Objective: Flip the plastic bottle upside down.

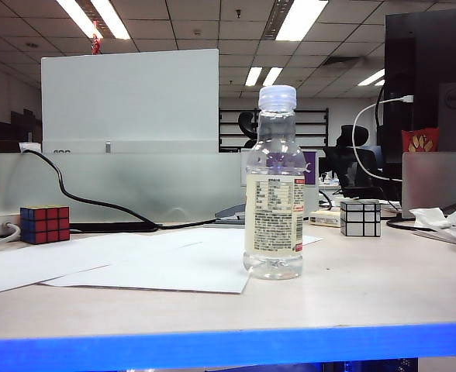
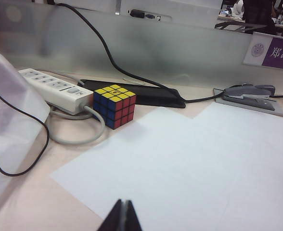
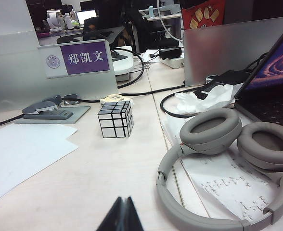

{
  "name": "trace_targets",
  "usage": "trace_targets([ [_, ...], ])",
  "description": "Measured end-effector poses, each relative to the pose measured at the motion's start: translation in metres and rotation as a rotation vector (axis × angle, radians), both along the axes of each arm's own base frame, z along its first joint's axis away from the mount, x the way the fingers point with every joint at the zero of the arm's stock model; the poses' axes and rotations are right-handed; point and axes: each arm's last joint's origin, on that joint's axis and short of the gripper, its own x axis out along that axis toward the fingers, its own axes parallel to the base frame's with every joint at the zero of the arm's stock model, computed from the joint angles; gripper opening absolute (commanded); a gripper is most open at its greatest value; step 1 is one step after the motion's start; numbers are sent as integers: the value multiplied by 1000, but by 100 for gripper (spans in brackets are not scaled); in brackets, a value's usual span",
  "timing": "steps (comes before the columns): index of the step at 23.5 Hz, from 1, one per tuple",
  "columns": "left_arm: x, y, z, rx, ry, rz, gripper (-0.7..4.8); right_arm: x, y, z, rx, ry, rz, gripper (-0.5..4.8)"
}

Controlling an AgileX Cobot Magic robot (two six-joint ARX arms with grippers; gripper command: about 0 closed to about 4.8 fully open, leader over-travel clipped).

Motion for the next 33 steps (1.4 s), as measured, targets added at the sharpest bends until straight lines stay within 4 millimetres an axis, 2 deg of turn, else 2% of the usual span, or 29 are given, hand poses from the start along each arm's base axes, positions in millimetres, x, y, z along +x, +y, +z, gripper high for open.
trace_targets([
  [3, 0, 0, 0, -35, 2, -1, -5, 0, 1, 0, 53, -1, 31, -5],
  [6, 0, -1, 0, -138, 7, -21, -5, 0, 4, 4, 248, -24, 160, -5],
  [9, 0, -3, 2, -318, 9, -83, -5, -3, 9, 13, 442, -61, 346, -5],
  [12, -1, -5, 3, -477, 35, -148, -5, -5, 14, 18, 516, -67, 484, -5],
  [15, -1, -7, 3, -516, 62, -230, -5, -8, 23, 23, 532, -61, 646, 5],
  [16, -2, -8, 3, -513, 72, -268, -5, -10, 28, 24, 532, -53, 720, 86],
  [17, -2, -9, 3, -506, 78, -294, -5, -11, 33, 23, 518, -39, 771, 293],
  [18, -2, -9, 3, -501, 82, -316, -5, -13, 38, 22, 463, -40, 822, 463],
  [19, -2, -9, 3, -498, 83, -320, -4, -14, 42, 22, 409, -46, 857, 479],
  [21, -2, -10, 3, -494, 83, -324, 3, -13, 51, 18, 301, -50, 847, 479],
  [24, -2, -10, 3, -491, 82, -325, 98, -8, 61, 14, 129, -84, 720, 479],
  [27, -2, -10, 3, -488, 84, -335, 124, 3, 69, 9, 29, -60, 695, 479],
  [29, -2, -10, 3, -487, 84, -338, 125, 13, 75, 10, -41, -21, 685, 479],
  [33, -2, -10, 3, -487, 85, -338, 125, 55, 101, 31, -131, 0, 683, 479],
])
